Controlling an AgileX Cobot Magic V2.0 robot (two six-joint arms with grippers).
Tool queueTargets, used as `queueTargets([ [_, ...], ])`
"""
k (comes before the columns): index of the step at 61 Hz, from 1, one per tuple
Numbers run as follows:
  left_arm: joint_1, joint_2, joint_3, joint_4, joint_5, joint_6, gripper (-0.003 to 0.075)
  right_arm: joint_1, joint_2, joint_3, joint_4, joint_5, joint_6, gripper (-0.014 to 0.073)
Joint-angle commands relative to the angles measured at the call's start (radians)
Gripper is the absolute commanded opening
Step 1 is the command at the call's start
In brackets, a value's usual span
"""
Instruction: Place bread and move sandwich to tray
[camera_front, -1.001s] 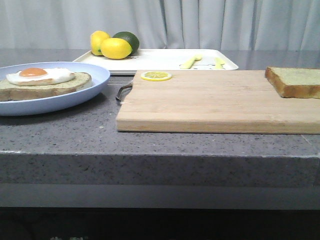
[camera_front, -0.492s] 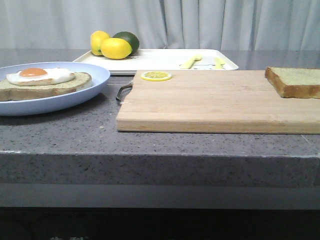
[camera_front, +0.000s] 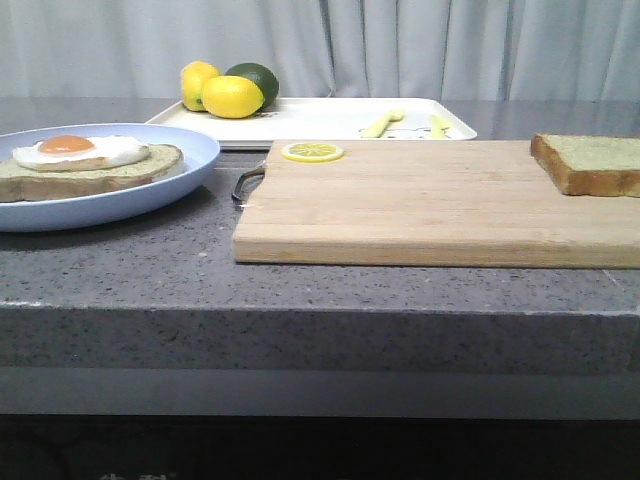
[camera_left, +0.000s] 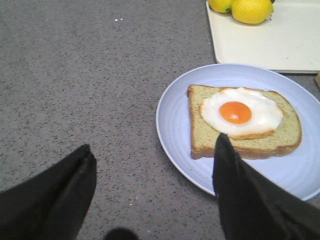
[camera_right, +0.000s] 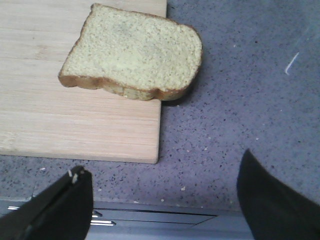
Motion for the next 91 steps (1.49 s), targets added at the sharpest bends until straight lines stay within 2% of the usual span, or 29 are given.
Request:
queueTargets([
  [1, -0.067, 0.003, -0.034, -0.005, -0.071, 0.004, 0.0474, -0.004, 0.028, -0.064, 0.014, -0.033, -0.005, 0.0601],
  [14, -0.217, 0.003, -0.034, 0.002, -0.071, 0.004, 0.0474, -0.004, 0.136, -0.193, 0.017, 0.124, -0.006, 0.0601],
  [23, -0.284, 0.003, -0.034, 0.005, -0.071, 0.004, 0.0474, -0.004, 0.226, -0.283, 0.023, 0.229, -0.016, 0.0601],
  [32, -0.312, 0.001, -0.034, 0.02, -0.071, 0.004, 0.0474, -0.006, 0.333, -0.358, 0.074, 0.28, -0.112, 0.0601],
  [38, -0.312, -0.006, -0.034, 0.02, -0.066, 0.004, 0.0474, -0.014, 0.384, -0.406, 0.08, 0.305, -0.115, 0.0601],
  [47, -0.312, -0.035, -0.034, 0.02, -0.064, 0.004, 0.0474, -0.111, 0.45, -0.452, 0.133, 0.336, -0.157, 0.0601],
  [53, -0.312, -0.056, -0.034, 0.02, -0.061, 0.004, 0.0474, -0.227, 0.486, -0.456, 0.239, 0.344, -0.237, 0.0601],
  [66, -0.312, -0.073, -0.034, 0.02, -0.061, 0.004, 0.0474, -0.543, 0.59, -0.456, 0.63, 0.418, -0.481, 0.0601],
  [72, -0.312, -0.073, -0.034, 0.02, -0.061, 0.004, 0.0474, -0.637, 0.659, -0.456, 0.789, 0.463, -0.584, 0.0601],
  [79, -0.312, -0.073, -0.034, 0.02, -0.061, 0.004, 0.0474, -0.674, 0.729, -0.456, 0.854, 0.476, -0.632, 0.0601],
  [91, -0.312, -0.073, -0.034, 0.02, -0.061, 0.004, 0.0474, -0.674, 0.853, -0.456, 0.926, 0.488, -0.7, 0.0601],
])
